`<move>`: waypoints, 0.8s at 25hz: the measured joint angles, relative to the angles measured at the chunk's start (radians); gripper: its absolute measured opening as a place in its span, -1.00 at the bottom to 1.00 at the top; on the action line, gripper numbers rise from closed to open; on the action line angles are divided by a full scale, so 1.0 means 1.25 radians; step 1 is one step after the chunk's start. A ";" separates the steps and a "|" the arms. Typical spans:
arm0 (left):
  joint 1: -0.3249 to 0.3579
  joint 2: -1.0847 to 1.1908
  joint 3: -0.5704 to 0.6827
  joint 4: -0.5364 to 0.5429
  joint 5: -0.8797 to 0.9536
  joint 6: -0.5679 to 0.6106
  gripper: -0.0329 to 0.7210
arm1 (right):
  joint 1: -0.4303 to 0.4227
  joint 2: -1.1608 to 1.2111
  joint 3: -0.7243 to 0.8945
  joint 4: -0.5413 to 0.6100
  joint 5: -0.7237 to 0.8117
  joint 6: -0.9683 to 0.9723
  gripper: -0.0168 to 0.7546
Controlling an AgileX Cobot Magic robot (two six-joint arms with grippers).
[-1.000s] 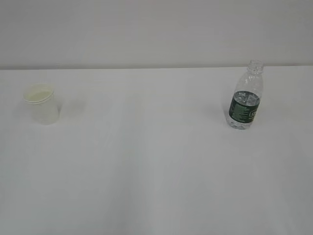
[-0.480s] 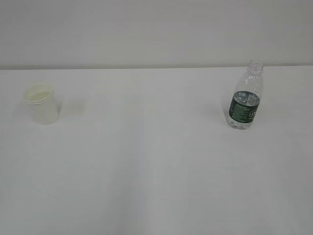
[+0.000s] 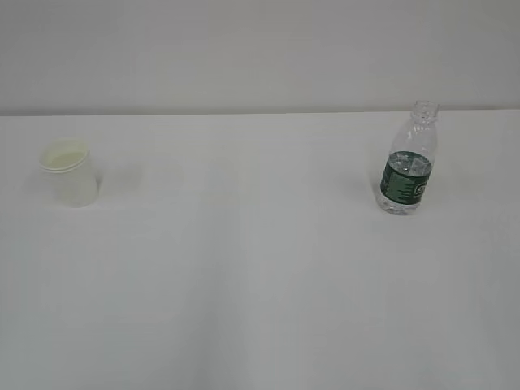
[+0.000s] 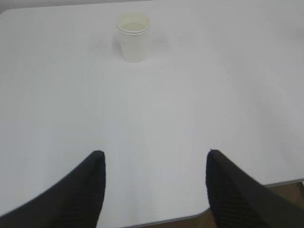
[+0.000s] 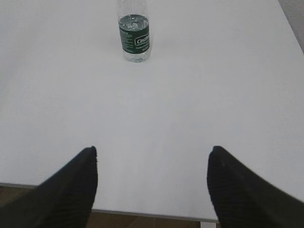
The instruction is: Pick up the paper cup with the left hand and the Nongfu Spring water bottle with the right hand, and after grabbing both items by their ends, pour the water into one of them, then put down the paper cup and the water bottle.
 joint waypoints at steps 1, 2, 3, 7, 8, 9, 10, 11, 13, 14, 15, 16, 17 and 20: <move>0.000 0.000 0.000 0.000 0.000 0.000 0.36 | 0.000 0.000 0.000 0.000 0.000 0.000 0.43; 0.000 0.000 0.000 0.000 0.000 0.000 0.36 | 0.000 0.000 0.000 0.000 0.000 0.000 0.43; 0.000 0.000 0.000 0.000 0.000 0.000 0.36 | 0.000 0.000 0.000 0.000 0.000 0.000 0.43; 0.000 0.000 0.000 0.000 0.000 0.000 0.36 | 0.000 0.000 0.000 0.000 0.001 0.000 0.43; 0.000 0.000 0.000 0.000 0.000 0.000 0.36 | 0.000 0.000 0.000 0.000 0.001 0.000 0.43; 0.000 0.000 0.000 0.000 0.000 0.000 0.36 | 0.000 0.000 0.000 0.000 0.001 0.000 0.43; 0.000 0.000 0.000 0.000 0.000 0.000 0.36 | 0.000 0.000 0.000 0.000 0.001 0.000 0.43; 0.000 0.000 0.000 0.000 0.000 0.000 0.37 | 0.000 0.000 0.000 0.000 0.001 0.000 0.43; 0.000 0.000 0.000 0.000 0.000 0.000 0.37 | 0.000 0.000 0.000 0.000 0.001 0.000 0.43; 0.000 0.000 0.000 0.000 0.000 0.000 0.37 | 0.000 0.000 0.000 0.000 0.001 0.000 0.43; 0.000 0.000 0.000 0.000 0.000 0.000 0.37 | 0.000 0.000 0.000 0.000 0.001 0.000 0.43; 0.000 0.000 0.000 0.000 0.000 0.000 0.37 | 0.000 0.000 0.000 0.000 0.001 0.000 0.43; 0.000 0.000 0.000 0.000 0.000 0.000 0.37 | 0.000 0.000 0.000 0.000 0.001 0.000 0.43; 0.000 0.000 0.000 0.000 0.000 0.000 0.37 | 0.000 0.000 0.000 0.000 0.001 0.000 0.43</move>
